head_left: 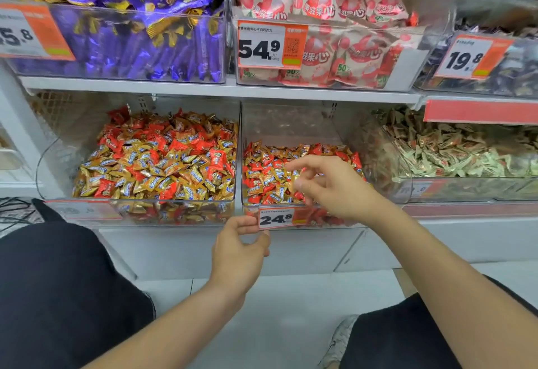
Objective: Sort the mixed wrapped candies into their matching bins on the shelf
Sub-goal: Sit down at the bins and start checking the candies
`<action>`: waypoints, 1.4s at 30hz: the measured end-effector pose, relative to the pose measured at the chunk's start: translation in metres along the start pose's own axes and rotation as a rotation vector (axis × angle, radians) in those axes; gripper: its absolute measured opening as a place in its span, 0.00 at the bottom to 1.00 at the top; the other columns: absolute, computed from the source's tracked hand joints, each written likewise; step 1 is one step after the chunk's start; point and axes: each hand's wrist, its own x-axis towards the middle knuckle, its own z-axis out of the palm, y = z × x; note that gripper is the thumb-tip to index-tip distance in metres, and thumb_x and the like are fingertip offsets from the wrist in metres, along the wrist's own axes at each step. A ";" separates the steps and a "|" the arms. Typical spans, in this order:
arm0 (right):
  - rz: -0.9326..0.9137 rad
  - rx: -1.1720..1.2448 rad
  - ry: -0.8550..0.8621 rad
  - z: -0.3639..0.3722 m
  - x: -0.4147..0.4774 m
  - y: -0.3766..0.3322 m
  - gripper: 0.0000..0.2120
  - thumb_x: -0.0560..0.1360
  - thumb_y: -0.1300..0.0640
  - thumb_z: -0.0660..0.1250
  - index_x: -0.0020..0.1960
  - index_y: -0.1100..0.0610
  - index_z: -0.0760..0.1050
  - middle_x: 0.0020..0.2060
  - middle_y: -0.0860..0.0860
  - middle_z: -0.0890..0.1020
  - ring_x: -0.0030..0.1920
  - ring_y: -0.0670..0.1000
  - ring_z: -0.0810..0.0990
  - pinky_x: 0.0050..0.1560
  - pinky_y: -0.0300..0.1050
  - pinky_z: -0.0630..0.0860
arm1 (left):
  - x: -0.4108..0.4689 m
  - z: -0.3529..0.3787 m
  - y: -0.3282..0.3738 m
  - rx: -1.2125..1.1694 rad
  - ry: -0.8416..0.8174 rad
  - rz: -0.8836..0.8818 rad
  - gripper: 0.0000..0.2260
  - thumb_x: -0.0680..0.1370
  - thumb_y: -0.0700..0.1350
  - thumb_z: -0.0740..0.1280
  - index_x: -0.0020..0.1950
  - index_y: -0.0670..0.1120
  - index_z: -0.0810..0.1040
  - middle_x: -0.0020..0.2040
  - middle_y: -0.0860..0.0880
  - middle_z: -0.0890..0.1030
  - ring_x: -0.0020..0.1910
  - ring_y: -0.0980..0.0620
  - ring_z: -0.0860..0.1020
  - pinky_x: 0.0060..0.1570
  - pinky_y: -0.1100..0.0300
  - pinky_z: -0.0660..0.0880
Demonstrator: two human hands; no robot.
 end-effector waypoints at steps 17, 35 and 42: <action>0.350 0.310 0.159 0.031 -0.057 0.040 0.08 0.75 0.68 0.78 0.51 0.59 0.83 0.38 0.58 0.88 0.39 0.56 0.89 0.45 0.57 0.87 | 0.001 0.004 0.004 -0.059 -0.076 -0.167 0.06 0.86 0.45 0.65 0.59 0.46 0.80 0.51 0.48 0.85 0.25 0.55 0.75 0.31 0.58 0.68; 0.254 0.215 0.242 0.034 -0.047 0.021 0.10 0.76 0.62 0.74 0.54 0.49 0.83 0.32 0.49 0.85 0.36 0.51 0.87 0.47 0.54 0.85 | -0.007 -0.008 0.014 0.313 -0.106 0.015 0.13 0.80 0.44 0.67 0.65 0.50 0.74 0.57 0.52 0.84 0.43 0.53 0.87 0.44 0.49 0.84; 0.140 -0.218 0.331 0.006 -0.018 0.038 0.08 0.74 0.61 0.69 0.49 0.51 0.82 0.26 0.47 0.77 0.29 0.46 0.76 0.47 0.42 0.77 | -0.010 -0.012 0.054 0.816 -0.150 0.804 0.09 0.79 0.41 0.67 0.55 0.53 0.81 0.48 0.58 0.81 0.47 0.57 0.77 0.50 0.58 0.74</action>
